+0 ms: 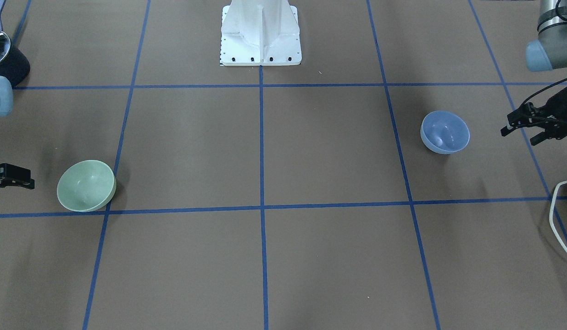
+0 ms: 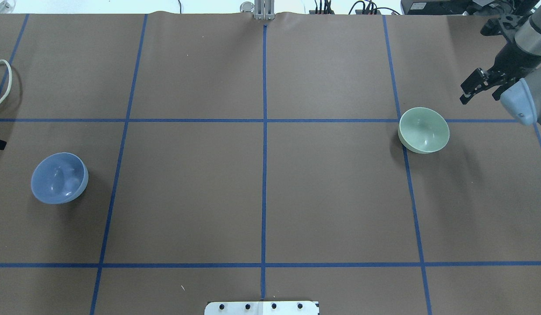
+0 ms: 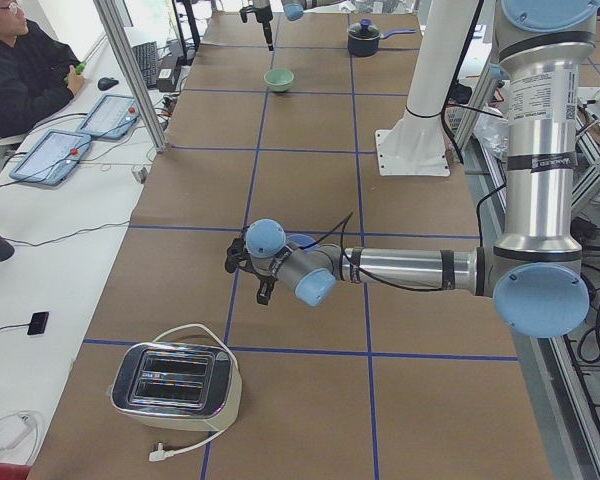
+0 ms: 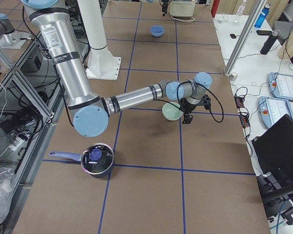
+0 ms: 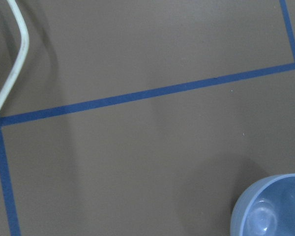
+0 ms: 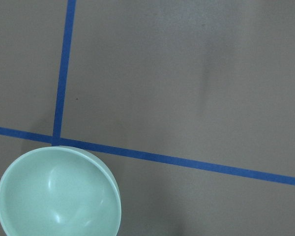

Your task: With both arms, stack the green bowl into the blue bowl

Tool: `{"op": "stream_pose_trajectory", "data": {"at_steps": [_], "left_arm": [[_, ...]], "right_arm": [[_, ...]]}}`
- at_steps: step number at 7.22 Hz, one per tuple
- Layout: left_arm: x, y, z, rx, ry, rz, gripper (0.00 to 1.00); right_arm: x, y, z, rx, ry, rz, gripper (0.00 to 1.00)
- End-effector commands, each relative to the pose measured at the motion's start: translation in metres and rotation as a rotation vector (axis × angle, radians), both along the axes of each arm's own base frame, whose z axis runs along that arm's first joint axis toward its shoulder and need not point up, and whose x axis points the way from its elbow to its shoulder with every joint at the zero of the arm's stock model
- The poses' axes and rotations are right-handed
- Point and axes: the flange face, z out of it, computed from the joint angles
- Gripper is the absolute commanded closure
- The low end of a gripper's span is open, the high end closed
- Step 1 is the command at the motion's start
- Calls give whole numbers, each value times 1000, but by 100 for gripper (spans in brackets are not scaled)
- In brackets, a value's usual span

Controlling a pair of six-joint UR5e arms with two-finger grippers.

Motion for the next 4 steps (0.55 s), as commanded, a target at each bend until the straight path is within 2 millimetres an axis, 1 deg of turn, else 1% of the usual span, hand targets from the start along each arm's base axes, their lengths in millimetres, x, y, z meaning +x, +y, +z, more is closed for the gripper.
{"op": "stream_pose_trajectory", "data": {"at_steps": [1,2,4], "left_arm": [[43,11,-8,-15,1,-18,2],[64,19,-13,-24,22,-7,2],[92,27,-15,-31,9,5,2]], "right_arm": [[-26,5,-7,-19,0,-3,1],[-27,4,-7,-18,0,-6,1],[-34,6,-4,-24,5,-16,2]]}}
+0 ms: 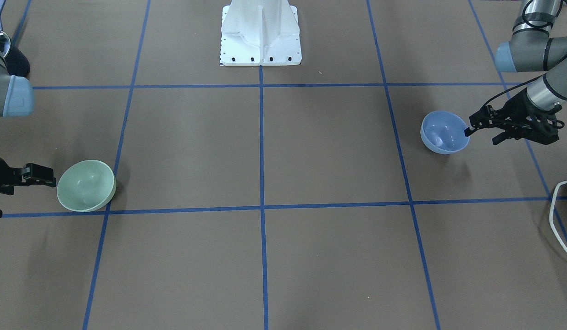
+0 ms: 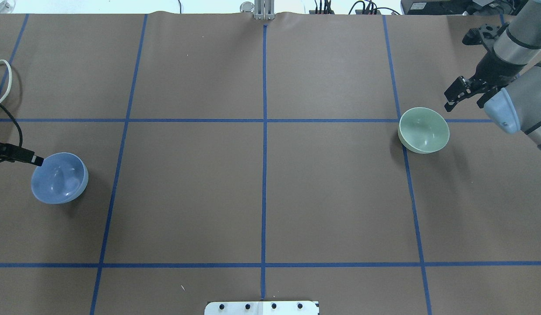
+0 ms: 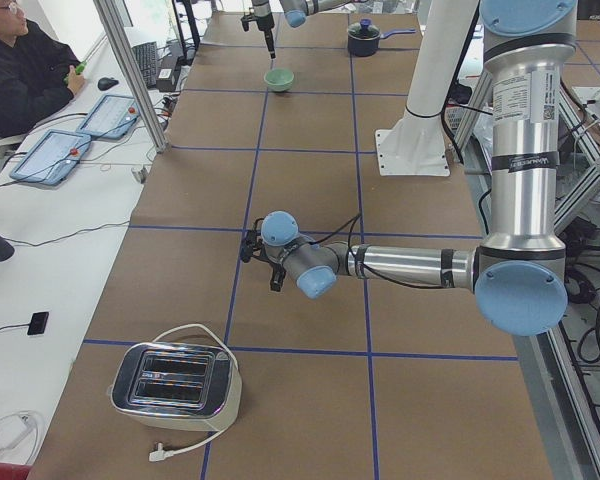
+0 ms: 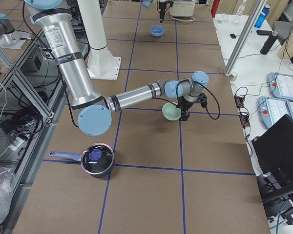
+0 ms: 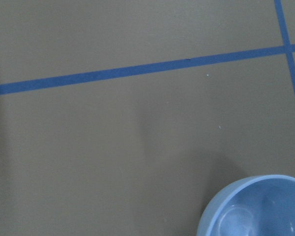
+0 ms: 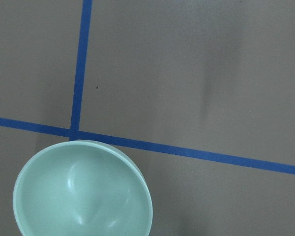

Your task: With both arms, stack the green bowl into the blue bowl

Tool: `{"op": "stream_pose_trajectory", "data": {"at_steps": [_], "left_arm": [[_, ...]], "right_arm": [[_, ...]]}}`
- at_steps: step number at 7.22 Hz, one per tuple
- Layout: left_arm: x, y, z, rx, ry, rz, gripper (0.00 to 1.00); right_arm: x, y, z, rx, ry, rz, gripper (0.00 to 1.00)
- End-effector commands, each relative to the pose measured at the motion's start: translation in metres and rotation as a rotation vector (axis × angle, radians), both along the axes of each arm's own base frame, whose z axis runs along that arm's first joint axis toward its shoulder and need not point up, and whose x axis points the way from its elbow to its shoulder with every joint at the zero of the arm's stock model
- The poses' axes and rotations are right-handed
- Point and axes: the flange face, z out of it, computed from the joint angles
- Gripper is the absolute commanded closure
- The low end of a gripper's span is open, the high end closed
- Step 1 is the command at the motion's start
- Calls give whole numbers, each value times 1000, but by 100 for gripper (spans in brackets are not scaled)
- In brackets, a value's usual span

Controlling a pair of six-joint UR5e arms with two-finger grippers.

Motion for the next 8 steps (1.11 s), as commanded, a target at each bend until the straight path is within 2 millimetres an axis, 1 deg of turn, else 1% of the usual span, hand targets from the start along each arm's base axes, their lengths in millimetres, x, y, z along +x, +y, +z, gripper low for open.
{"op": "stream_pose_trajectory", "data": {"at_steps": [1,2,3,5,6,8], "left_arm": [[28,7,-2,-12,-13,6,2],[29,7,-3,-9,-12,6,2],[29,8,-3,-11,-12,7,2],[29,7,-4,-9,-11,5,2],[29,7,-5,-8,-9,6,2],[29,7,-5,-5,-7,6,2]], "right_arm": [[-11,2,1,-5,2,-16,3],[-19,3,0,-5,2,-27,3],[-28,-4,8,-8,6,-36,3],[-35,-15,53,31,-12,-37,3],[-38,-14,61,32,-10,-41,3],[-54,-10,55,13,-14,-40,3]]}}
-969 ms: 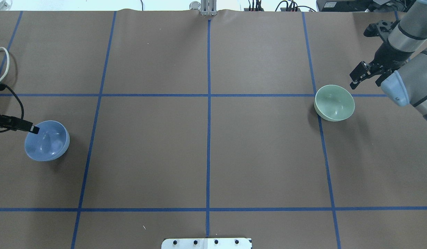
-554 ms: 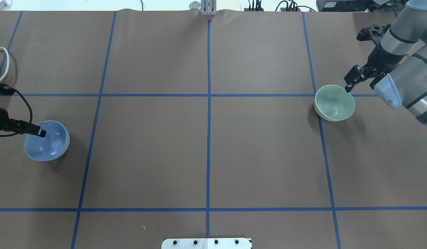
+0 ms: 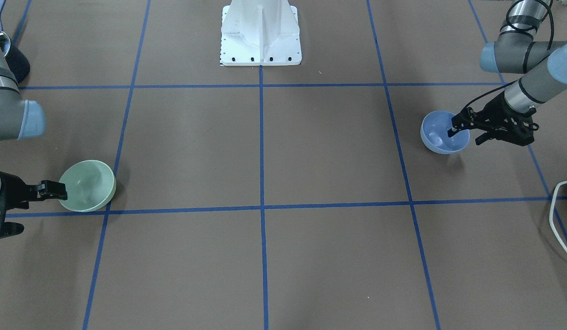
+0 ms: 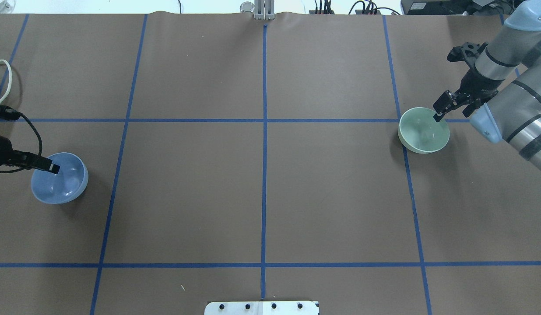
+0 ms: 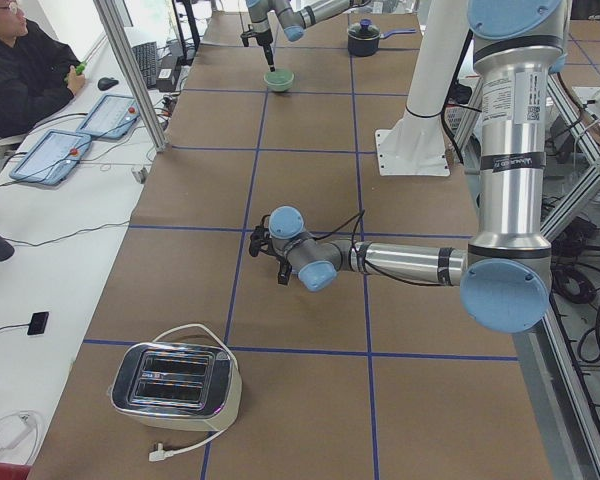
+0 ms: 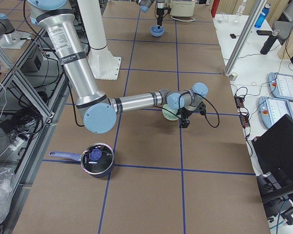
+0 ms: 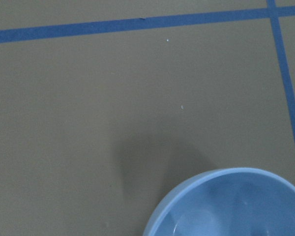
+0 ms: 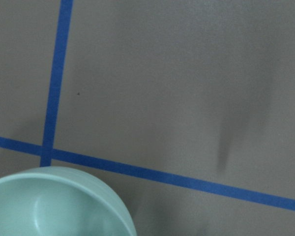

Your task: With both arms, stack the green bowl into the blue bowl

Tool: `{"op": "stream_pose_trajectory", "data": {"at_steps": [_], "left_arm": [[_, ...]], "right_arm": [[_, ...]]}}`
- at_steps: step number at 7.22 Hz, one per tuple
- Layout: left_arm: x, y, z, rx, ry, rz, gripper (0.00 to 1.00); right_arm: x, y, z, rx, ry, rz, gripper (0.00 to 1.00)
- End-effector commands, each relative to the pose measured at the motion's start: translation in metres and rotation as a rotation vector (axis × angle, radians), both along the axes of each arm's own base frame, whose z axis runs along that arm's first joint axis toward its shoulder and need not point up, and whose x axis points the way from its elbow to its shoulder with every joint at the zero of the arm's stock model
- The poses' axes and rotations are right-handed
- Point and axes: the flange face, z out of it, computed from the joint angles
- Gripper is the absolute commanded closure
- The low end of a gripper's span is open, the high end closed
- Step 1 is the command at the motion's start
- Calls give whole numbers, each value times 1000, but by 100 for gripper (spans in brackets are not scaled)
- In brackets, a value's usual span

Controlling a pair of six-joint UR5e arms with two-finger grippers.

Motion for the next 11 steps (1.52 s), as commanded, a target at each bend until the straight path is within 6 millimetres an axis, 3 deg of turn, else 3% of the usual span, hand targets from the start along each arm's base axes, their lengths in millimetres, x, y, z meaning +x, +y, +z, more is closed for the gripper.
{"op": "stream_pose_trajectory", "data": {"at_steps": [1,2,3,4,5,7,8,9,10,11], "left_arm": [[1,0,-1,6,3,2,3],[1,0,0,4,2,2,5],[1,0,0,7,1,5,29],[1,0,0,6,1,4,46],[1,-1,-1,10,2,6,60],[8,5,5,1,-1,31,77],[16,5,2,4,2,47,77],[17,6,2,11,5,52,100],[18,7,1,10,5,54,100],[18,7,1,13,7,54,100]], "right_arm": [[-14,2,-7,-15,-4,6,3],[-17,4,-8,-15,-4,3,11],[-18,3,-9,-14,-7,1,36],[-17,4,-8,-13,-7,0,58],[-18,3,-9,-15,-9,0,73],[-19,5,-9,-24,-30,-11,83],[-23,3,-16,-34,-44,-13,84],[-26,4,-19,-49,-69,-23,100],[-25,9,-8,-71,-84,-37,100],[-25,10,-10,-64,-89,-39,100]]}}
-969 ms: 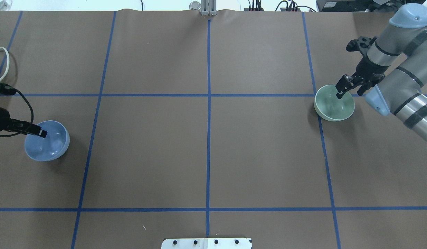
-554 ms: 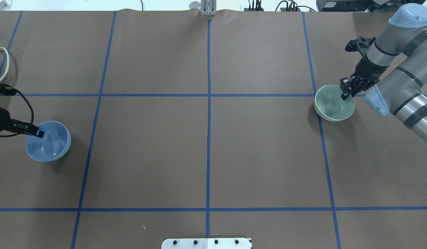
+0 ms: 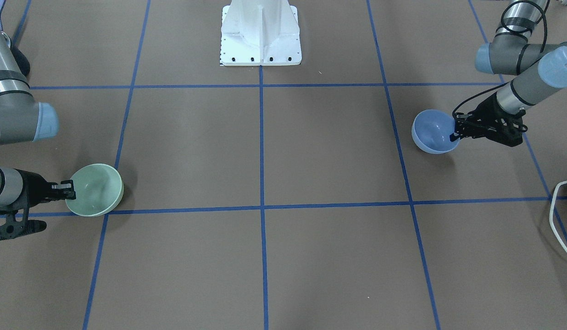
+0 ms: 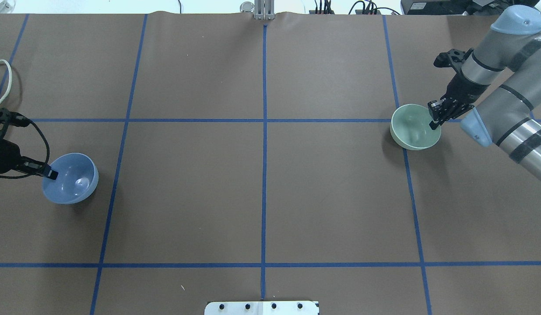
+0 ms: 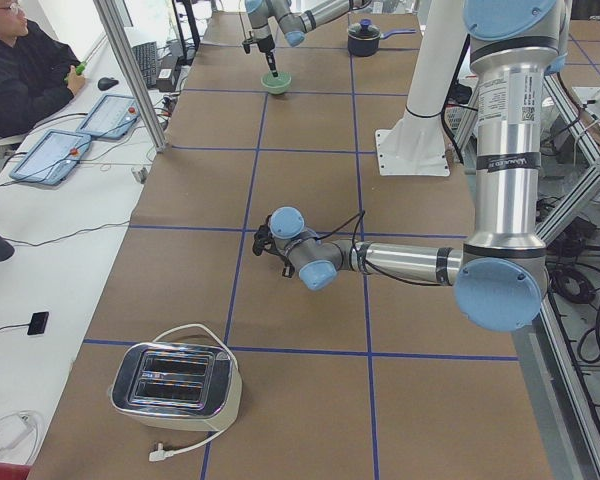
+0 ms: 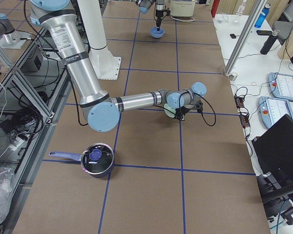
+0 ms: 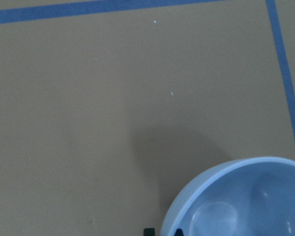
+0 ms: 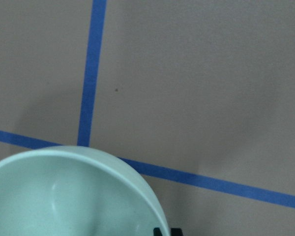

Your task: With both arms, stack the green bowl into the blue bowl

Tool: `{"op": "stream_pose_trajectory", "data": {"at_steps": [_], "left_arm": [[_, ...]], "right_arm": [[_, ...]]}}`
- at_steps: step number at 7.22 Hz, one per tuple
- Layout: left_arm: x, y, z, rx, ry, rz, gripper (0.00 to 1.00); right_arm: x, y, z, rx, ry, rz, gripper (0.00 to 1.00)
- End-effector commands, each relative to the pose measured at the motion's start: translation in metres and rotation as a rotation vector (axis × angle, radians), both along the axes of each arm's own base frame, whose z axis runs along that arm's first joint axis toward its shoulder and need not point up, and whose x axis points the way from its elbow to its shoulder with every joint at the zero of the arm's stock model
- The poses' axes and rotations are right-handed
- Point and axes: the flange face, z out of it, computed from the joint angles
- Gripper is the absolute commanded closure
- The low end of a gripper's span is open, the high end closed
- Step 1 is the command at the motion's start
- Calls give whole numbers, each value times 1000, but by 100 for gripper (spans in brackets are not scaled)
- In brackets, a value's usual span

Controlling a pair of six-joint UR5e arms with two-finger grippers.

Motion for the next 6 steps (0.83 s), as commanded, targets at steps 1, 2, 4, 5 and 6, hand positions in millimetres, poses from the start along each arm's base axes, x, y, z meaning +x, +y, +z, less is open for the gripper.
{"op": "stream_pose_trajectory", "data": {"at_steps": [1,2,4,5,6], "left_arm": [[1,0,-2,3,2,2,100],[1,1,-4,6,8,5,100],[-1,7,-45,-11,112,79,100],[5,1,-66,-19,126,84,100],[18,-18,-107,-38,126,74,100]], "right_arm": [[-1,2,0,2,-16,-10,100],[-2,0,-6,7,-20,-10,100],[14,-17,-33,-4,-85,13,100],[16,-21,-45,-17,-128,12,100],[14,-30,-65,0,-142,16,100]]}}
